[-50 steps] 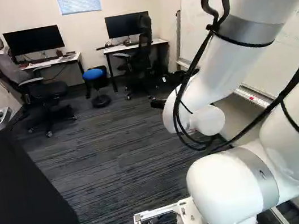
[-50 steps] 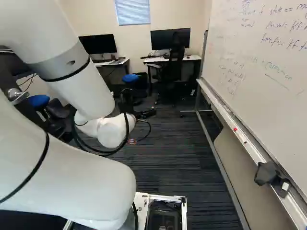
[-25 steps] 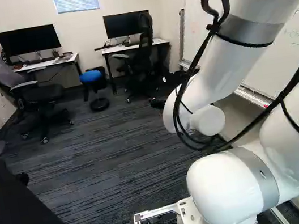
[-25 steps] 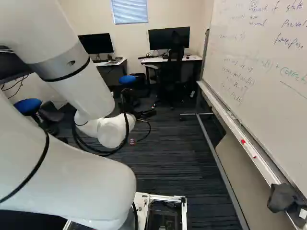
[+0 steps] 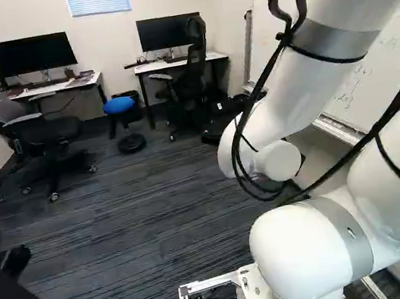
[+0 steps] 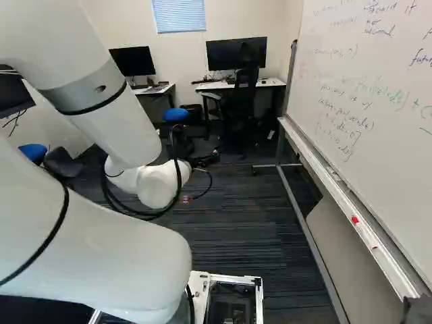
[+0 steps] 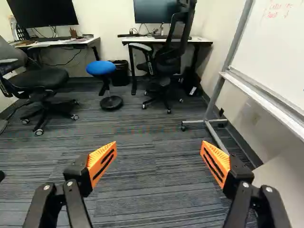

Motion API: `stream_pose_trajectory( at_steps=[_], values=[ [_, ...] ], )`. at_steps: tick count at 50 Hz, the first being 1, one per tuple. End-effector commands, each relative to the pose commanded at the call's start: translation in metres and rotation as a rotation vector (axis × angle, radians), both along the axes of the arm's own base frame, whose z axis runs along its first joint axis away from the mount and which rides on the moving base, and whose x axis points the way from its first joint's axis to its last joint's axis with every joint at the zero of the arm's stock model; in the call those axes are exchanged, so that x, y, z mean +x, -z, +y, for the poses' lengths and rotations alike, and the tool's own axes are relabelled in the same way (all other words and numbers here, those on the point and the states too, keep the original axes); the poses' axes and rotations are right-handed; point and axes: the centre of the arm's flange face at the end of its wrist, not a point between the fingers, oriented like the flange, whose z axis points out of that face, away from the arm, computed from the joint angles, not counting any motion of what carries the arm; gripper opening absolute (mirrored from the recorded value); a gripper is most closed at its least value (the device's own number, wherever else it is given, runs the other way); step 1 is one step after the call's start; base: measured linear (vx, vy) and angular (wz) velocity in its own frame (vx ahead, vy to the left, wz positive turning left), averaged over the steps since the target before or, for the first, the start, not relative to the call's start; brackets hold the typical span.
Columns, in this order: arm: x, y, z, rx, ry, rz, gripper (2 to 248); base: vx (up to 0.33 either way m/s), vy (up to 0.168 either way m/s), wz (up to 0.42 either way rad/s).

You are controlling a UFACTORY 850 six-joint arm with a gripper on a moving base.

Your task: Open the door and move inside

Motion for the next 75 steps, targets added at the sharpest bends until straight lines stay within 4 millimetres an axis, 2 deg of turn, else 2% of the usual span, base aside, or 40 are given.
stream_pose_trajectory(
  at_steps=[43,75],
  values=[
    [0.0,0.0,0.0,0.0,0.0,0.0,247,0.194,0.008,-0.001],
    [0.0,0.0,0.0,0.0,0.0,0.0,247,0.192,0.068,0.326]
  ],
)
